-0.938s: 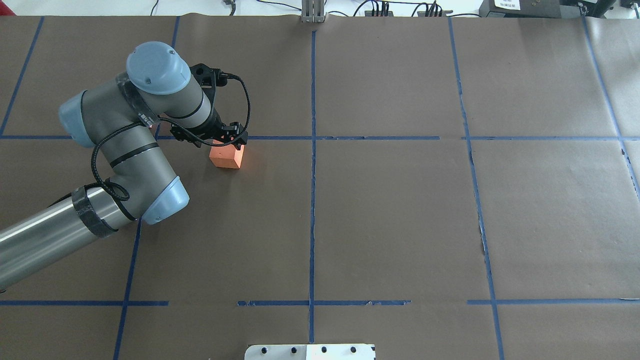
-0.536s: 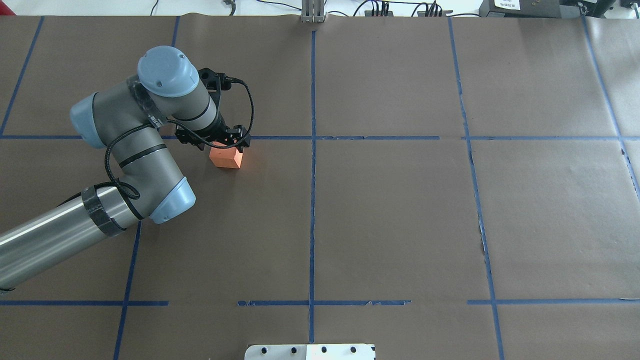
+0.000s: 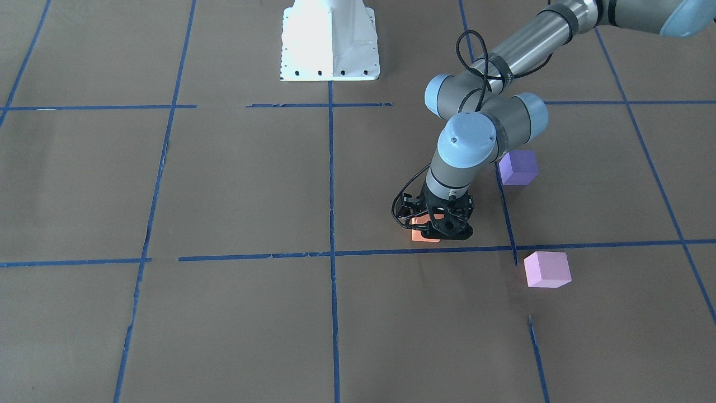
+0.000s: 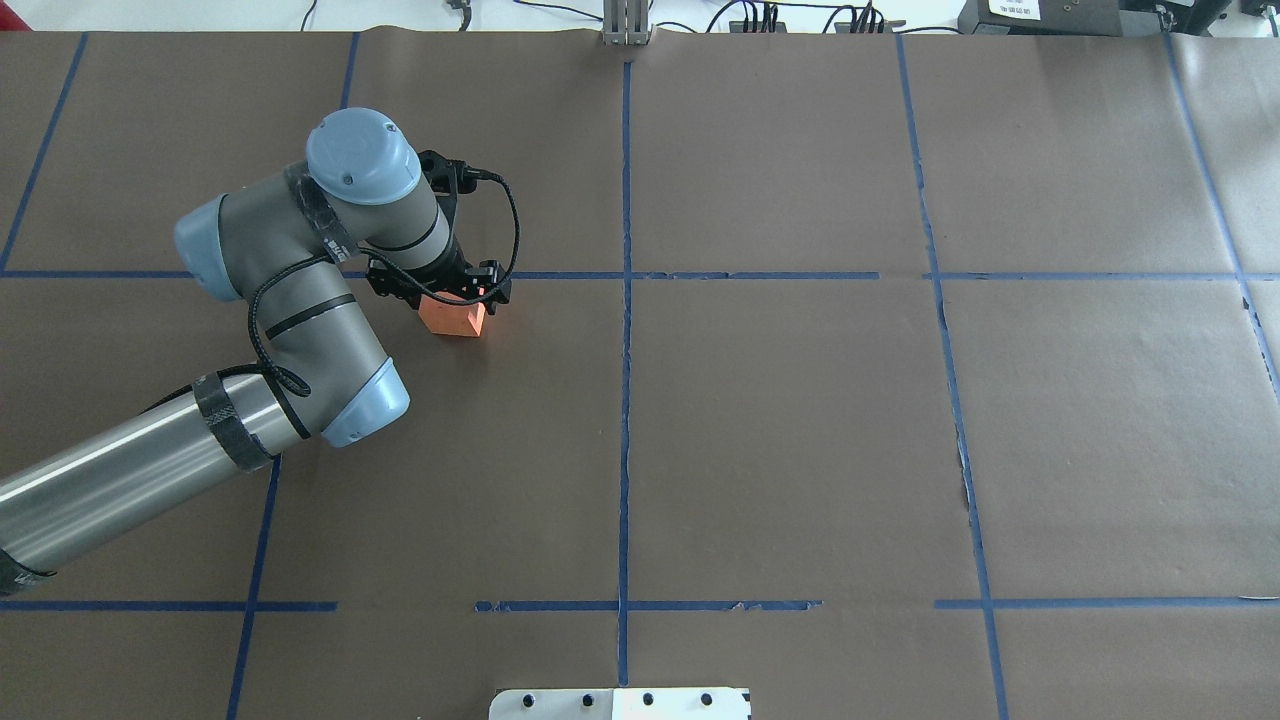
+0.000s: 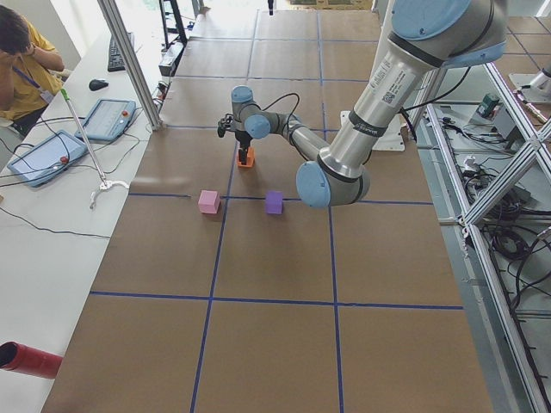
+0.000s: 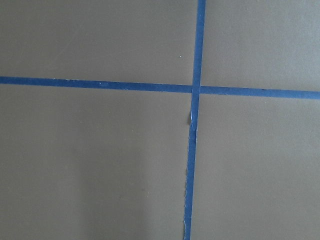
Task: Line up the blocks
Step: 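Close the left gripper on the orange cube and lift it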
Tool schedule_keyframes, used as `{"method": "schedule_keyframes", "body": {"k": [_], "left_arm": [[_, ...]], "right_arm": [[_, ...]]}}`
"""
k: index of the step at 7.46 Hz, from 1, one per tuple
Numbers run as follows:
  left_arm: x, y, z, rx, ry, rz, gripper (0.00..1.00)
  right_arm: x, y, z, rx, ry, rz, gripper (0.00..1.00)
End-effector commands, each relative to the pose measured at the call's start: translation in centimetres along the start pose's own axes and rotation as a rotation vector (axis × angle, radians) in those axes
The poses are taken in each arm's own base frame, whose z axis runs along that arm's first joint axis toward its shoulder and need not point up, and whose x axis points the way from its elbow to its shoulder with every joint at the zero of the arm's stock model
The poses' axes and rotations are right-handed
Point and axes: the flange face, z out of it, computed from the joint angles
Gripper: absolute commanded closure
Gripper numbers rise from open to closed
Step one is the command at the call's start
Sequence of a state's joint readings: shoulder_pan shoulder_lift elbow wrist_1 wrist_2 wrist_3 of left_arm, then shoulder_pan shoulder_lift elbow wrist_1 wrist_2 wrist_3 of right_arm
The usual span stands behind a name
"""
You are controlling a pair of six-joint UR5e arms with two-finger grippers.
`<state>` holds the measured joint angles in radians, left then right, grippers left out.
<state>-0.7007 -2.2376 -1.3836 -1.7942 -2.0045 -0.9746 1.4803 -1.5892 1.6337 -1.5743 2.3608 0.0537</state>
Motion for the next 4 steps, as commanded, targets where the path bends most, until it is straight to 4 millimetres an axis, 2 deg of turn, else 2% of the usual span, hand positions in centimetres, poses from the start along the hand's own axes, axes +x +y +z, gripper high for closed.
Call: {"method": "schedule_keyframes", "body": {"k": [1,4], "left_arm": [[0.2,0.4,0.9,-0.010,-0.001,0.005,0.01],[0.9,0.1,-0.2,0.003,0.014,0.011,0.67]], "right_arm": [[0.0,0.0,0.0,0.000,0.000,0.000,0.00],[0.0,0.0,0.0,0.000,0.000,0.000,0.00]]}}
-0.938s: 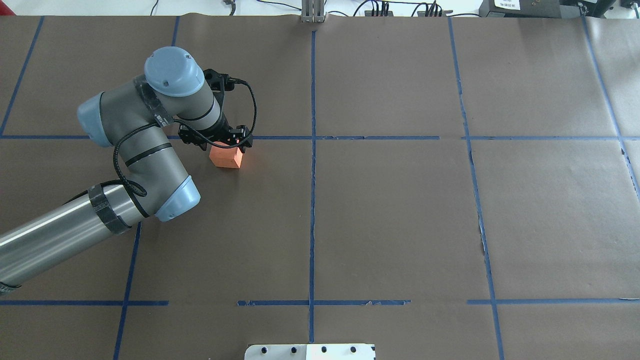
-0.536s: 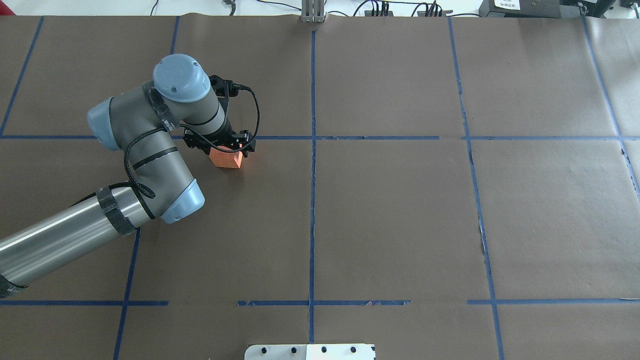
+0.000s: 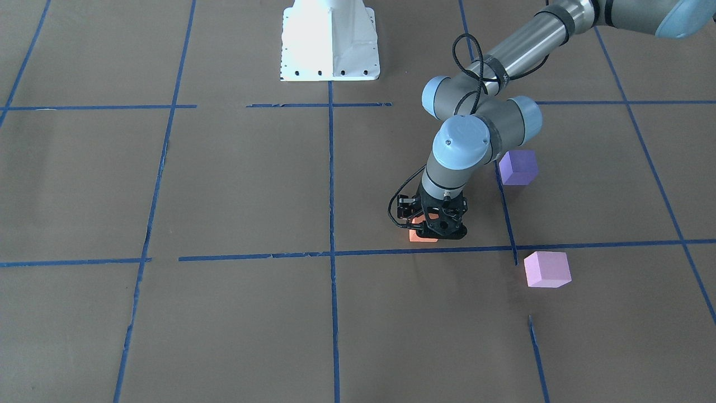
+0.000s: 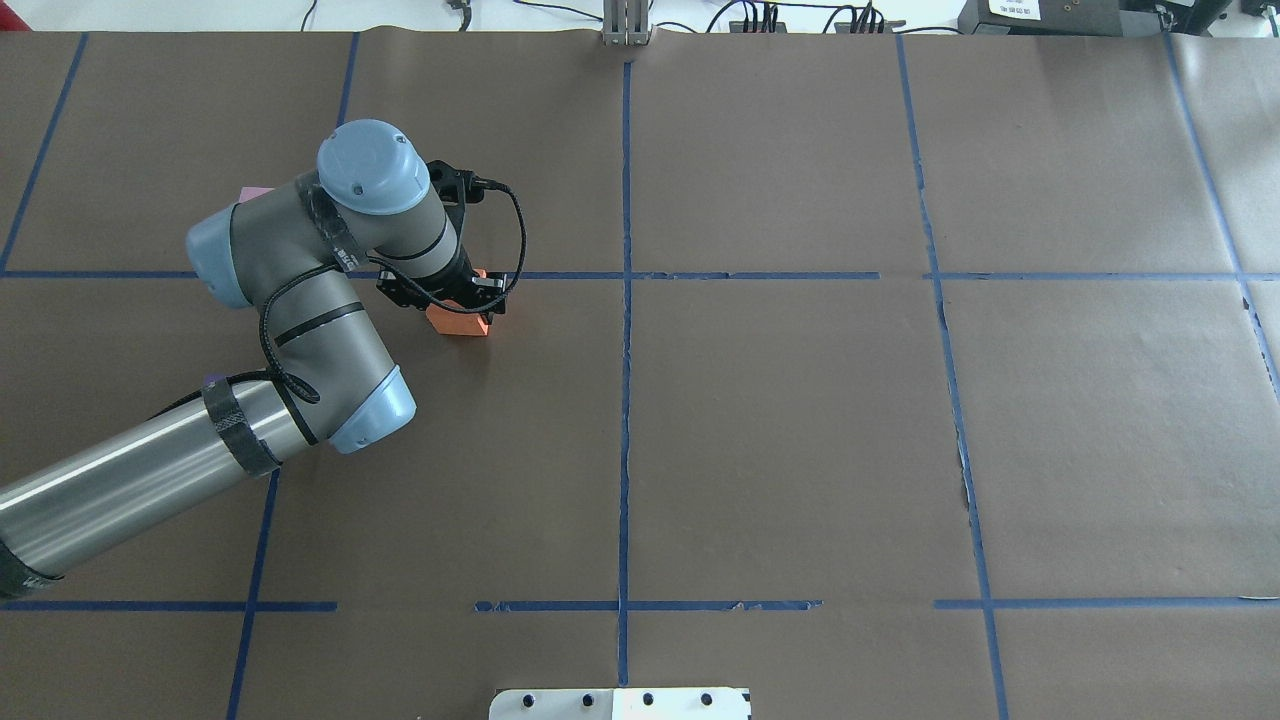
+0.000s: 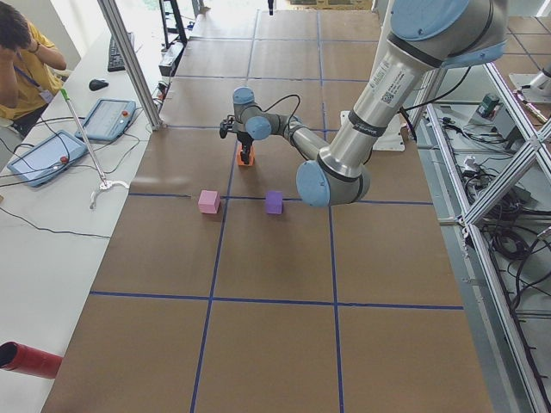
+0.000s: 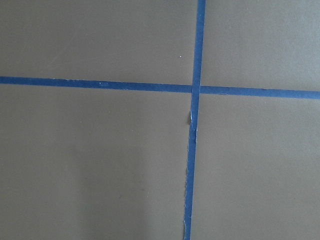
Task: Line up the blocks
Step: 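Close the left gripper on the orange cube and lift it, then carry the orange cube with the left gripper between the pink and purple cubes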
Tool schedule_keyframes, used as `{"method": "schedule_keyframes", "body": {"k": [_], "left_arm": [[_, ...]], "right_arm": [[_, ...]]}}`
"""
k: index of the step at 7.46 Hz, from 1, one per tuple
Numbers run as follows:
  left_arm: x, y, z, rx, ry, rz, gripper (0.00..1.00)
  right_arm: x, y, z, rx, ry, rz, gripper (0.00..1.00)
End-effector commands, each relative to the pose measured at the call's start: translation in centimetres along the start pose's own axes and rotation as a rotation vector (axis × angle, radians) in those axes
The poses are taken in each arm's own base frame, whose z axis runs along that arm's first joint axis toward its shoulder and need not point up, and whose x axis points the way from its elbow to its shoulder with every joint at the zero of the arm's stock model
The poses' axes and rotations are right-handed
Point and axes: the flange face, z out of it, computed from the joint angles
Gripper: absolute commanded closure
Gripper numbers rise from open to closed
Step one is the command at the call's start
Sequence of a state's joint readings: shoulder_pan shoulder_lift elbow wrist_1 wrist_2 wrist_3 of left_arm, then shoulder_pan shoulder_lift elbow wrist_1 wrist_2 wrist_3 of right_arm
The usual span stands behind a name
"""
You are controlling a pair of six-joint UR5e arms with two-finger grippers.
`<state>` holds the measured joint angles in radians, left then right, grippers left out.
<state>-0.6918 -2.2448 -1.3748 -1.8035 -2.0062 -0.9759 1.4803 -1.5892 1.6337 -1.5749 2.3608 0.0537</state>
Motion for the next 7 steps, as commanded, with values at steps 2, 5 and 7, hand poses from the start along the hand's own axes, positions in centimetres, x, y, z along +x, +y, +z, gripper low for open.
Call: {"method": "schedule_keyframes", "body": {"k": [2,5,7], "left_arm": [[-0.9,-1.6,-5.4,0.053,0.016,-0.014,0.78],[-13.1,-2.0,-11.1,0.095,-0.066,-0.011,0.75],[-24.2,-1.1,-10.8,0.010,-0.054,-0.034,0.75]], "right_arm": [[0.0,0.0,0.0,0.000,0.000,0.000,0.00],[0.0,0.0,0.0,0.001,0.000,-0.001,0.00],[0.0,0.0,0.0,0.001,0.000,-0.001,0.00]]}}
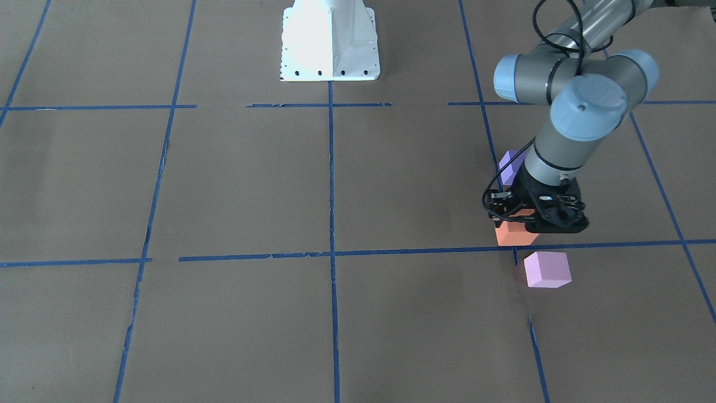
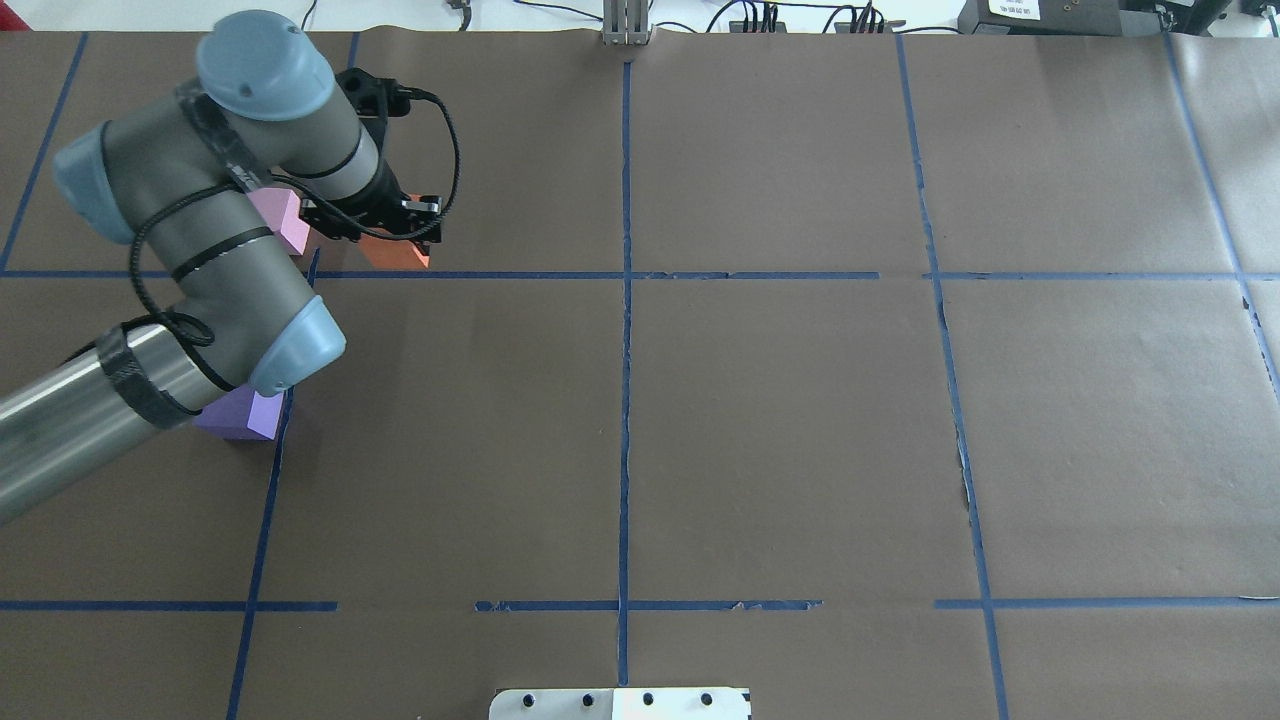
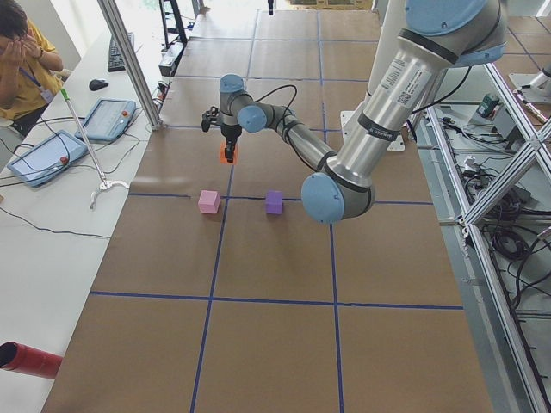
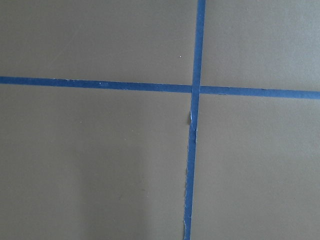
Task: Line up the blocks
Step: 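Carry the orange cube with the left gripper between the pink and purple cubes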
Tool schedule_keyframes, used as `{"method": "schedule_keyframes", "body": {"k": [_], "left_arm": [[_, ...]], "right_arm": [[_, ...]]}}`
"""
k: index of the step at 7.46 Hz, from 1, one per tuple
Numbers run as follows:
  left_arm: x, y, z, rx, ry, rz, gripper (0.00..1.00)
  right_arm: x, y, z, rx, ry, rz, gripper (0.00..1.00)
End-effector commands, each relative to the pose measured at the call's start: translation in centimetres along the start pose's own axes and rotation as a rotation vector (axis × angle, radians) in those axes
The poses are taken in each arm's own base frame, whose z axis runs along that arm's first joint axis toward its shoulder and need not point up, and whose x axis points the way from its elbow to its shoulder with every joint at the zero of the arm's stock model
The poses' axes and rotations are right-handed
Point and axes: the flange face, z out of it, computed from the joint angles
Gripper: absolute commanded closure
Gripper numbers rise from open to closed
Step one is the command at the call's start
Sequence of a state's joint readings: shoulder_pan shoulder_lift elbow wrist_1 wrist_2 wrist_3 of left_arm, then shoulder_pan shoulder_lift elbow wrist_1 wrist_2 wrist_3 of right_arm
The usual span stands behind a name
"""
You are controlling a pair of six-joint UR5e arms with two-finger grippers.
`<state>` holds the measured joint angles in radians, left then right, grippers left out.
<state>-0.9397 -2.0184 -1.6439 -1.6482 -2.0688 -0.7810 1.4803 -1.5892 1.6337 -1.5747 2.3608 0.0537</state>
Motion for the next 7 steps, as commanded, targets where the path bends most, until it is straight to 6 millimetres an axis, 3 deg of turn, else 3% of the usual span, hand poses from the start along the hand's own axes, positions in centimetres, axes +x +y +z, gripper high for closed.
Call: {"method": "schedule_keyframes", "body": {"k": [1,2,4,7], "left_arm": [[-9.5,2.6,2.5,-0.077,0.036,0.007,0.75],[-10.1,2.8,4.1,-0.106,0.043,-0.007,0.75],[-10.2,2.7,5.4,-0.111,0.049,-0.035,0.75],[-7.1,2.9,7.9,-0.132,0.063,-0.016,0.75]], "right_arm": [[0.0,0.0,0.0,0.000,0.000,0.000,0.00],[0.0,0.0,0.0,0.001,-0.002,-0.001,0.00],[0.0,0.0,0.0,0.000,0.000,0.000,0.00],[0.0,0.0,0.0,0.000,0.000,0.000,0.00]]}}
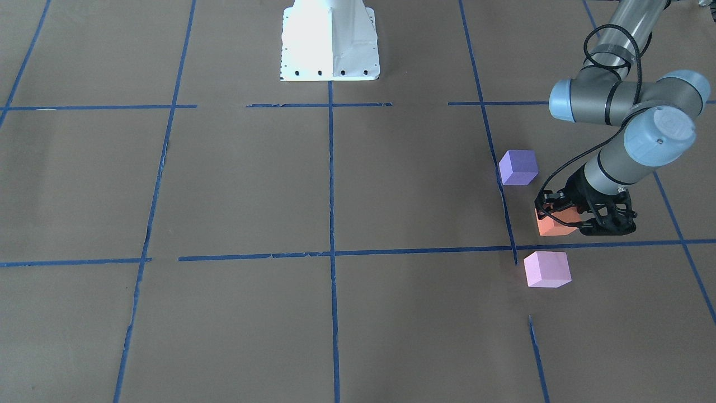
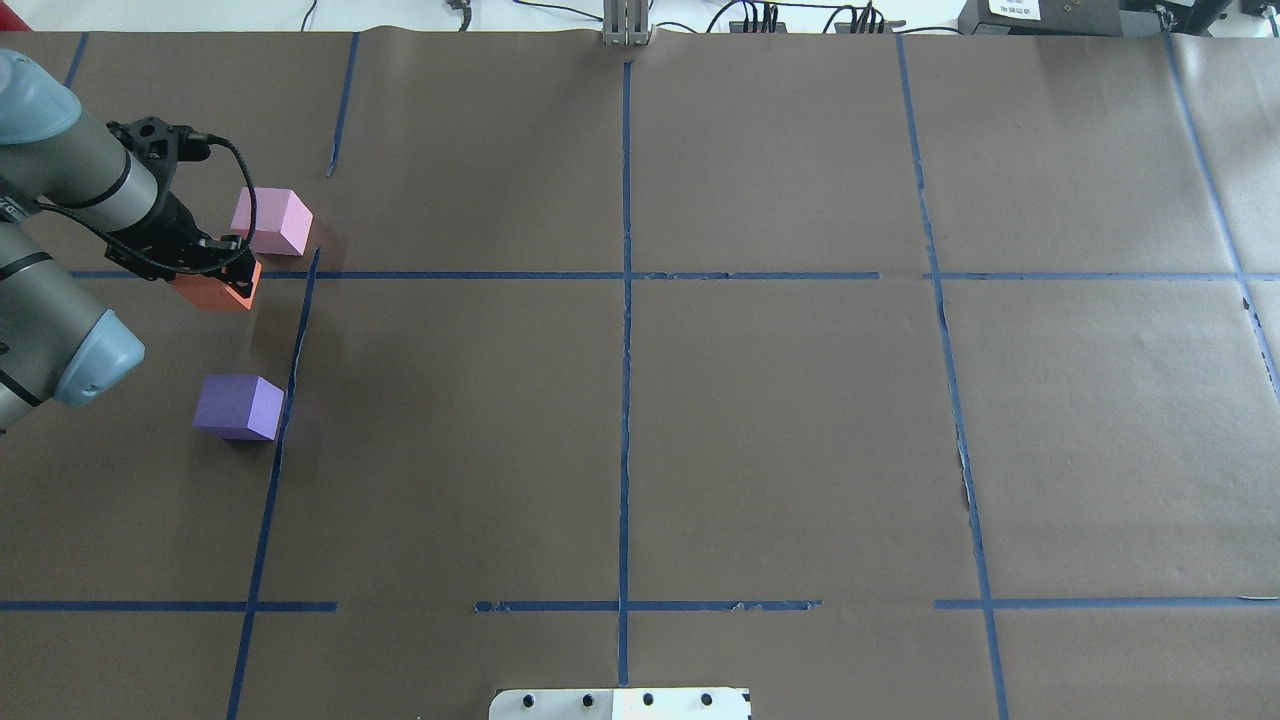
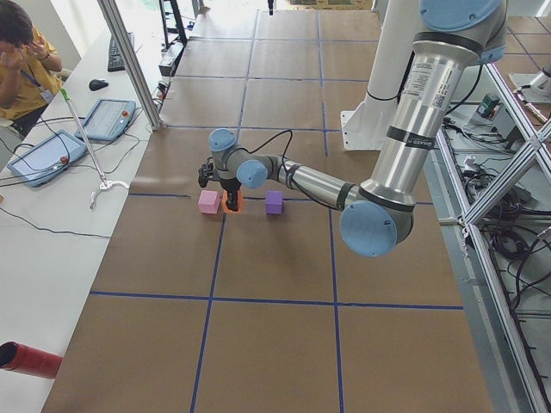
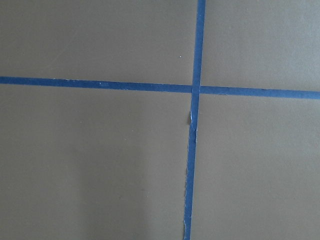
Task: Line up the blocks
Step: 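Carry the orange cube with the left gripper between the pink and purple cubes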
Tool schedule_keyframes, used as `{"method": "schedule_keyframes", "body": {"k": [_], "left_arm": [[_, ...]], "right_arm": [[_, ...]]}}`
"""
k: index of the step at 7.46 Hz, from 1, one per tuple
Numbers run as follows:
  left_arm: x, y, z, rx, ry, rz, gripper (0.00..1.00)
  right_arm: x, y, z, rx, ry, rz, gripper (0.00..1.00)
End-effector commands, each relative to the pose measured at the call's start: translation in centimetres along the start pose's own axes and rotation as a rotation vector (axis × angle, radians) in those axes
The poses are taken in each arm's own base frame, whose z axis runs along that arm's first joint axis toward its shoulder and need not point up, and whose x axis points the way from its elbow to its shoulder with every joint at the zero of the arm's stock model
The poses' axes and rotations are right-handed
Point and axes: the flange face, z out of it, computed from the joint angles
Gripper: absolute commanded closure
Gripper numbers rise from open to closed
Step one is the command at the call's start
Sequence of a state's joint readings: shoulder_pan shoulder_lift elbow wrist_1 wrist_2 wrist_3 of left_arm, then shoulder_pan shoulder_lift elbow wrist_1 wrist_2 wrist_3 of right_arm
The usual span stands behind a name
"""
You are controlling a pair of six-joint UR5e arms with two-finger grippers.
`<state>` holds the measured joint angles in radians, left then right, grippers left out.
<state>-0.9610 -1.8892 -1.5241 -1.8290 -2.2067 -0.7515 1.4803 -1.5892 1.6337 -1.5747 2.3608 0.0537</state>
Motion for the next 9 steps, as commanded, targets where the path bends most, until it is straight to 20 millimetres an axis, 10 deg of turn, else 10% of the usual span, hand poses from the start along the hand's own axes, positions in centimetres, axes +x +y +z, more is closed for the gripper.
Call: {"method": "schedule_keyframes", "body": {"k": [1,9], "left_arm": [[2.3,0.7,1.6,-0.023,0.008,-0.012,0.75],[2.7,1.2,3.2,-0.039,0.010,-0.021,0.63]], "right_arm": [[0.0,0.0,0.0,-0.001,0.000,0.000,0.00],[0.0,0.0,0.0,-0.001,0.000,0.000,0.00]]}}
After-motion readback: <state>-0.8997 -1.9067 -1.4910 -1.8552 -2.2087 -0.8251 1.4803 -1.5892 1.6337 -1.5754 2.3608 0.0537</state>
